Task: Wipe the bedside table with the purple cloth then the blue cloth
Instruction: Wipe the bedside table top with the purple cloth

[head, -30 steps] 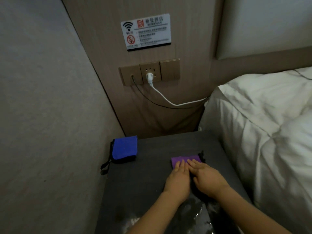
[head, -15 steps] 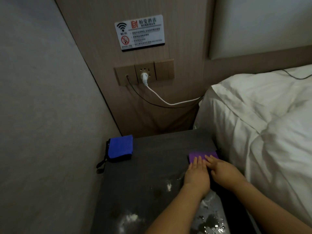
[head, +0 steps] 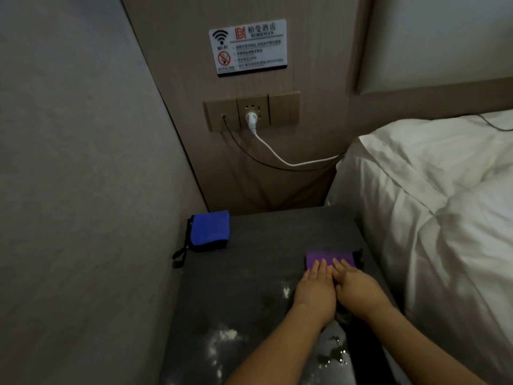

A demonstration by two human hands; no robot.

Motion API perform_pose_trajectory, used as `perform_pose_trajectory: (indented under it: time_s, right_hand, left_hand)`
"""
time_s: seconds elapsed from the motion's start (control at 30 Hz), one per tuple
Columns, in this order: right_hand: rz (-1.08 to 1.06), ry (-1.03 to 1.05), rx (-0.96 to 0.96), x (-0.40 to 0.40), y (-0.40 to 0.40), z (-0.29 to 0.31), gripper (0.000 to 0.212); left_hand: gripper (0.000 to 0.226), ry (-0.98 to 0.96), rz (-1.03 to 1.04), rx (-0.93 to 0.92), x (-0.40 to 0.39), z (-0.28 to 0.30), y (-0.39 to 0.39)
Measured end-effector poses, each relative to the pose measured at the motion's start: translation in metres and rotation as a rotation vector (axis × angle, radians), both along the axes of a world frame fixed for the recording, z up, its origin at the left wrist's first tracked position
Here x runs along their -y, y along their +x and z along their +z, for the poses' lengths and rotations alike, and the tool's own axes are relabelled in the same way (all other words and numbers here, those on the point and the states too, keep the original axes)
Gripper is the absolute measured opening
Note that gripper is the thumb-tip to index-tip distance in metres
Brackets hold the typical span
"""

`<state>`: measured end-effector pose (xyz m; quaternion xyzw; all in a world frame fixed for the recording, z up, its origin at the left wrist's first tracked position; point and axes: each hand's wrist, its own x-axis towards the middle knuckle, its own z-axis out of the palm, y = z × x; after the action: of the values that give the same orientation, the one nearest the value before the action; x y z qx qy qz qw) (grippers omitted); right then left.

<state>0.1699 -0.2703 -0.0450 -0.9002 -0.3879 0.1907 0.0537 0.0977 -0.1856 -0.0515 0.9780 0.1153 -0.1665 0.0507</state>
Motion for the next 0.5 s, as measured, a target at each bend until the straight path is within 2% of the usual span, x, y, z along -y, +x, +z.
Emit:
perform_pose_trajectory:
  time_s: [0.17,0.37,0.5]
  right_hand:
    - [0.053,0.016,-0.011,-0.030,-0.029,0.003,0.056]
    - [0.151,0.026,-0.031,-0.084,-0.076,0.004,0.070]
    - [0.195,0.041,-0.061,-0.125,-0.103,0.006,0.055]
  left_hand:
    - [0.061,0.022,0.054,-0.016,-0.025,0.002,-0.033]
    - [0.061,0.069,0.138,-0.046,-0.072,0.003,-0.079]
    - [0.065,0.078,0.220,-0.072,-0.109,0.003,-0.107]
